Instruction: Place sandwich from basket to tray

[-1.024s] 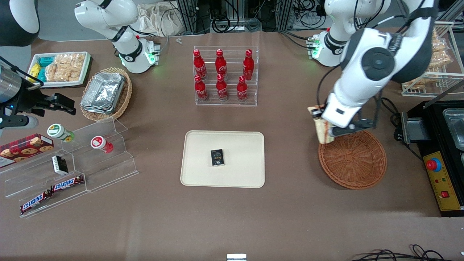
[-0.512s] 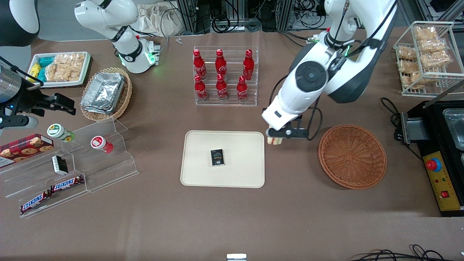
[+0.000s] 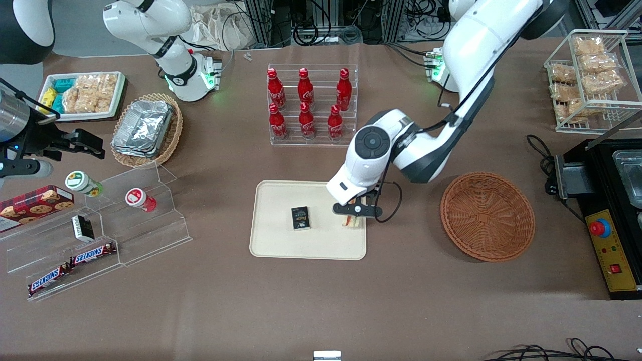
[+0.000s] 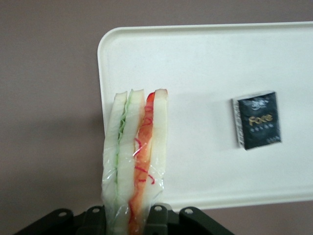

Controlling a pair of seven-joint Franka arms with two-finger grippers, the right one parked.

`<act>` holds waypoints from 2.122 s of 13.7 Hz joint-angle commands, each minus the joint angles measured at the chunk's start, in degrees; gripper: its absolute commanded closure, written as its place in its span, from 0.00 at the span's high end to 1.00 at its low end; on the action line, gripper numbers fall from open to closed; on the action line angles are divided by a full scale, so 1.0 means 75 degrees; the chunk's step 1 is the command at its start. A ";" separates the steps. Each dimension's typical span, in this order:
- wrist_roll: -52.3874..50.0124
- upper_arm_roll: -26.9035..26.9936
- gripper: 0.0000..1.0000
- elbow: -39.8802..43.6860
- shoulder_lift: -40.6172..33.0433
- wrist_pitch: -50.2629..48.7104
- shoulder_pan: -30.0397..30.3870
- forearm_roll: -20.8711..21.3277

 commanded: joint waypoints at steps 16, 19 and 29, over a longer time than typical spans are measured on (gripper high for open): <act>-0.1504 0.0048 1.00 0.0372 0.0942 0.0469 -0.0014 0.1597; -0.1457 0.0036 1.00 0.0360 0.0228 0.0352 0.0173 0.1119; 0.1870 0.0280 1.00 0.0559 -0.2971 -0.4132 0.1498 -0.1990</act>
